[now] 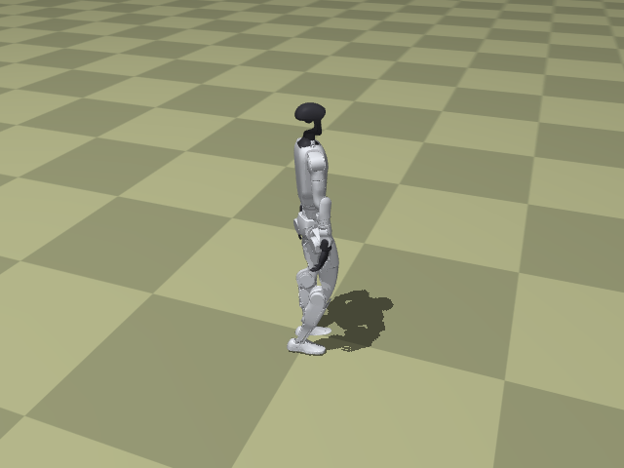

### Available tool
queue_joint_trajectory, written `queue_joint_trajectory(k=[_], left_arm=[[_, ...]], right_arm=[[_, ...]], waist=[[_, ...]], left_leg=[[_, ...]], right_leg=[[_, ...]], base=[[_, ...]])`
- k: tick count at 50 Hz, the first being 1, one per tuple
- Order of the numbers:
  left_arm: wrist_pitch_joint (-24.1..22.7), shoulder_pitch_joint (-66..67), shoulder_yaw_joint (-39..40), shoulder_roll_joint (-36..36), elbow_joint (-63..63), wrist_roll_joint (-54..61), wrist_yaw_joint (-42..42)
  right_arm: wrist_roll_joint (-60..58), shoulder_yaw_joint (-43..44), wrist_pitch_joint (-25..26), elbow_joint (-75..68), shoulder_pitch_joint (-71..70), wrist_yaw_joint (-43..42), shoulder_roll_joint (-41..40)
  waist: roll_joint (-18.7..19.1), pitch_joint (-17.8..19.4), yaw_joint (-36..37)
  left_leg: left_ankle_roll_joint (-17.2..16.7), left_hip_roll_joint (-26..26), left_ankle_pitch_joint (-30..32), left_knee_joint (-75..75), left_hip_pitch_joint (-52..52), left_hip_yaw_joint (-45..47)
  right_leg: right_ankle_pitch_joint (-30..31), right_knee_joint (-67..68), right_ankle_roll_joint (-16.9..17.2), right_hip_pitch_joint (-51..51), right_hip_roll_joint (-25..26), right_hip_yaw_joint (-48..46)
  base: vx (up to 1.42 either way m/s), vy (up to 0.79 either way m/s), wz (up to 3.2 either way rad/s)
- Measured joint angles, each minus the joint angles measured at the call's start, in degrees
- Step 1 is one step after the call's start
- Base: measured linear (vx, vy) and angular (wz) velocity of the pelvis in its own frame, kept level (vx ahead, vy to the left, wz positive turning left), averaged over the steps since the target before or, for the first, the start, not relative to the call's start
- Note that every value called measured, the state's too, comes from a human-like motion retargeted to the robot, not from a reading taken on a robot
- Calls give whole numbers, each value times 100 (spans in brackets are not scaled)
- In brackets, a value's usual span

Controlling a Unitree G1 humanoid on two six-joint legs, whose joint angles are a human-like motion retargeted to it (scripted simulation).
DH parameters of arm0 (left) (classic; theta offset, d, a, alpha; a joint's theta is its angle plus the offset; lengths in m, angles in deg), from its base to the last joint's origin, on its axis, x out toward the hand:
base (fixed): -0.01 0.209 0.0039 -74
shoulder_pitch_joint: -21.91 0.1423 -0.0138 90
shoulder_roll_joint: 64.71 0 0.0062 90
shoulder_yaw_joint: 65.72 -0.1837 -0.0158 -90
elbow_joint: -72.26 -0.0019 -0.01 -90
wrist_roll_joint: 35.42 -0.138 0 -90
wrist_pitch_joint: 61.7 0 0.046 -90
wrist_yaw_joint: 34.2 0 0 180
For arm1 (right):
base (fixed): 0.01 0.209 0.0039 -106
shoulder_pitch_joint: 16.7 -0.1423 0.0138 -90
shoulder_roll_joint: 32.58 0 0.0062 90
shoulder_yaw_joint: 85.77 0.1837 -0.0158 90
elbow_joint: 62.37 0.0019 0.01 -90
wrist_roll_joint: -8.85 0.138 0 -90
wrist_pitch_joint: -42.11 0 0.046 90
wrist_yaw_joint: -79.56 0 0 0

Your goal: In place motions

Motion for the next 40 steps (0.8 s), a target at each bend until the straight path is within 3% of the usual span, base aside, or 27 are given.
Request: queue_joint_trajectory(k=[25,40], left_arm=[[-16,39,20,37,8,16,64],[-13,95,-72,53,-14,-55,76]], right_arm=[[-28,-11,20,-5,30,-43,-8],[-185,2,102,-108,63,-27,9]], waist=[[27,19,-94],[35,-83,-41]], left_leg=[[-98,91,10,-45,34,-10],[-184,204,-23,-24,-50,259]], right_leg=[[31,-89,-55,-2,46,7],[558,-982,-136,141,309,256]], base=[[0,0,0],[1,0,-9]])
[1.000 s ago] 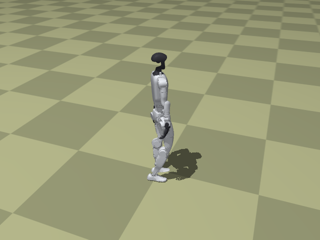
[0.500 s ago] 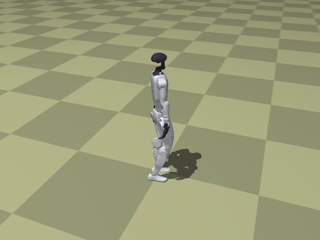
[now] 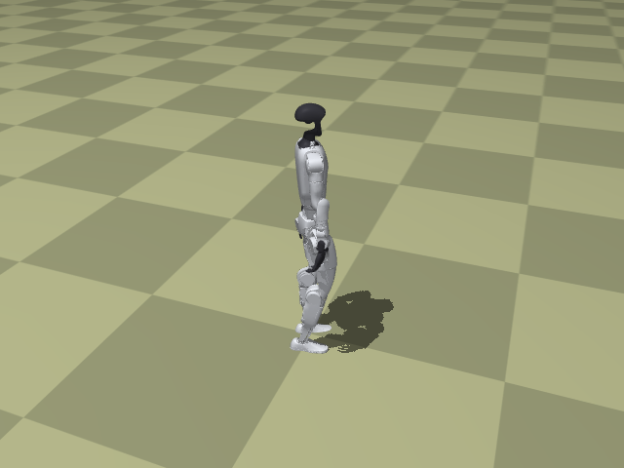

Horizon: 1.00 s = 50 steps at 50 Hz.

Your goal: In place motions

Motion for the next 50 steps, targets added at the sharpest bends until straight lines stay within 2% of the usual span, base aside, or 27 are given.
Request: queue_joint_trajectory(k=[13,23,37,50], left_arm=[[22,-35,-31,-47,-26,-46,15],[27,-90,-124,-40,-2,-82,36],[21,-9,-77,-47,-39,-104,37],[29,-13,-105,-64,-37,-143,17]], right_arm=[[-499,-92,77,-17,-53,198,-37],[-325,-19,95,-57,-10,151,-38],[-218,25,112,-83,17,277,-34],[-388,-18,111,-48,5,394,-48]], waist=[[-69,-92,171],[-26,-59,316],[-28,-121,31],[-44,-153,59]], left_leg=[[-57,47,-13,22,-132,468],[19,82,8,36,-157,749],[58,4,-1,-80,34,458],[62,-35,29,-85,37,371]], right_leg=[[409,-648,-98,-1,171,460],[451,-676,-175,-41,316,695],[364,-697,-230,38,362,374],[320,-724,-265,89,404,312]], base=[[0,1,-31],[0,1,-19],[1,0,15],[0,0,0]])
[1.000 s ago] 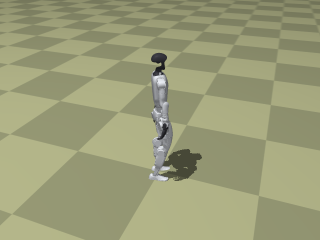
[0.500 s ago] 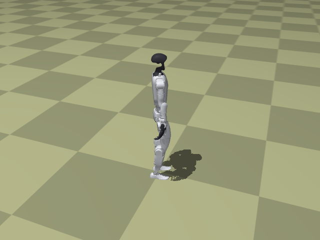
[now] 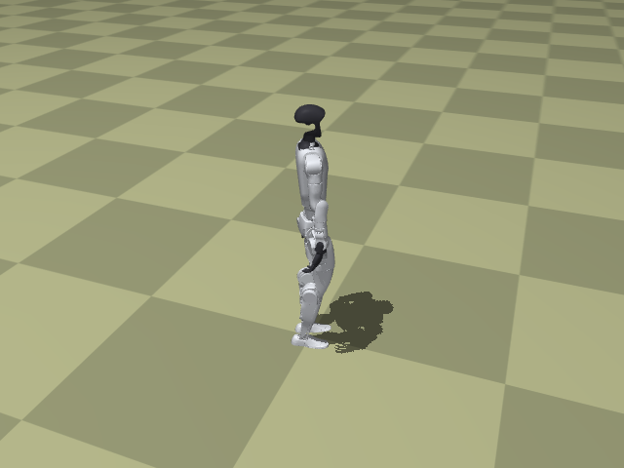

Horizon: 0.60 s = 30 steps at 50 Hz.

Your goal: In place motions

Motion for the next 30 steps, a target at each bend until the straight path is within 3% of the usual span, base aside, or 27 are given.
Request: queue_joint_trajectory(k=[30], left_arm=[[9,28,-8,-3,-10,4,0]], right_arm=[[36,30,5,8,43,4,16]], waist=[[32,-35,-30]], left_leg=[[-22,-34,-2,-14,45,-191]], right_leg=[[-156,124,-35,41,4,-184]], base=[[0,0,0]])
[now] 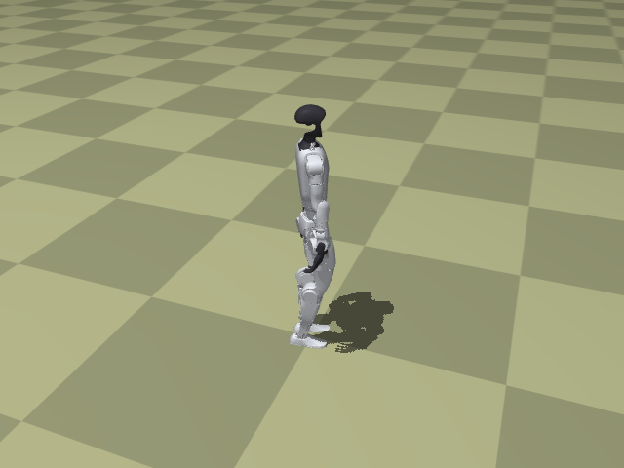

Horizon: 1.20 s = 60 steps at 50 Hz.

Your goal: In place motions

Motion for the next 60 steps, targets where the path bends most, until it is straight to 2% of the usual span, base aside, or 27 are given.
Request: queue_joint_trajectory(k=[60], left_arm=[[8,12,-15,22,0,-7,-26]], right_arm=[[227,91,-39,-48,66,-154,-27]], waist=[[41,-58,90]], left_leg=[[-41,-1,-35,16,11,-48]], right_leg=[[-110,130,-13,25,-32,-56]], base=[[0,0,0]])
